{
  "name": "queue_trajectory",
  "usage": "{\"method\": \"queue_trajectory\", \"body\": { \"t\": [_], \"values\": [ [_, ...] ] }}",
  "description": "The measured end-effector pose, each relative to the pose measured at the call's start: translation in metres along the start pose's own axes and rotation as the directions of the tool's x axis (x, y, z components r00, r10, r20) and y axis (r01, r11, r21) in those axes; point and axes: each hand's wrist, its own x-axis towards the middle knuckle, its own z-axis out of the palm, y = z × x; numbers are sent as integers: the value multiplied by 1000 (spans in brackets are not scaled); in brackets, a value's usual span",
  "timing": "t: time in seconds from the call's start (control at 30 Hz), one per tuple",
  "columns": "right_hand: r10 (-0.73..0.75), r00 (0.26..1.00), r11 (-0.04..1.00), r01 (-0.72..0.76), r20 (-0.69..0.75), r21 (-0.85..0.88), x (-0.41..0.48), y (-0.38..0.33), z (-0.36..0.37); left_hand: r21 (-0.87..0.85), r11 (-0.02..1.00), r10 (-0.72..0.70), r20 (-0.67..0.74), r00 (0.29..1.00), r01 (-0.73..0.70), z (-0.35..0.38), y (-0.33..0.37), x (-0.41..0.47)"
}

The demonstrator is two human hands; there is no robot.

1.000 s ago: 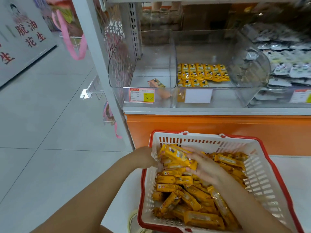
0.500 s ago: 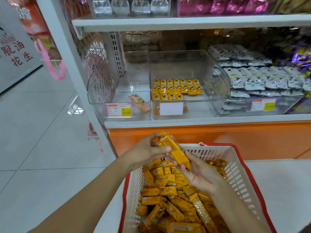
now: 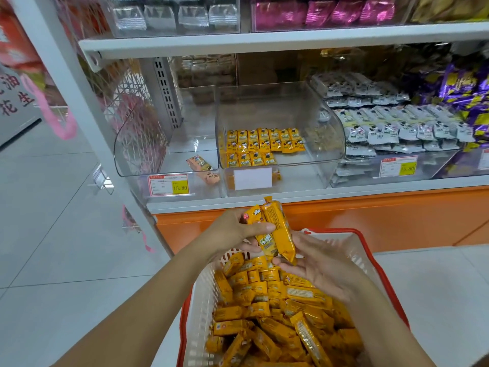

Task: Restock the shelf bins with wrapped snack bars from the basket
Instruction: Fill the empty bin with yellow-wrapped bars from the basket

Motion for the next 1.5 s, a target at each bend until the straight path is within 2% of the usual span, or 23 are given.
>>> {"method": "queue_trajectory", "body": {
  "t": [0.13,0.2,0.27,0.33,0.5,0.53,0.6,0.67,0.8,0.87,0.93,1.03,1.1,1.2,1.27,1.37,1.5],
  "values": [
    [-133,991,982,127,-31,-139,-8,-14,3,31,999,6,2,1000,-6,6,12,5],
    [-245,968,945,228,-48,-234,-11,-18,4,55,998,8,-14,1000,-7,9,15,7],
    [-400,911,840,320,-102,-439,-12,-19,3,82,997,1,-24,1000,1,12,18,8],
    [-517,850,722,373,-97,-582,-11,-19,2,75,997,-1,-26,1000,3,16,22,9],
    [-567,823,611,402,-23,-681,-15,-21,-4,75,997,40,-102,994,-32,24,28,8],
    [-574,819,547,385,1,-743,-17,-21,-4,76,997,40,-113,993,-31,25,29,7],
    [-596,800,326,324,73,-888,-20,-20,0,72,997,39,-124,992,-30,27,30,6],
    [-638,756,121,285,146,-951,-20,-19,7,69,996,61,-130,990,-52,28,32,4],
    [-712,662,-117,217,234,-969,-17,-32,17,51,987,154,-111,982,-150,25,47,0],
    [-739,628,-162,187,245,-969,-16,-49,25,20,974,227,-94,969,-226,21,58,-3],
    [-754,624,-128,168,205,-978,-16,-75,41,66,944,330,-131,935,-324,14,65,-3],
    [-798,590,-25,168,121,-986,-5,-123,63,363,857,480,-307,822,-365,-5,64,-2],
    [-777,625,-41,61,70,-997,15,-156,70,567,776,559,-415,718,-276,-20,59,-4],
    [-595,795,-122,-235,-119,-964,58,-191,74,641,738,603,-485,633,-211,-35,51,-7],
    [-426,877,-231,-343,-222,-910,82,-198,77,656,725,609,-470,639,-210,-38,47,-6],
    [-263,910,-375,-404,-322,-835,112,-192,70,685,695,619,-412,669,-220,-39,43,-2],
    [-249,912,-332,-396,-325,-856,135,-176,56,702,680,618,-391,682,-214,-41,41,-1]
  ]
}}
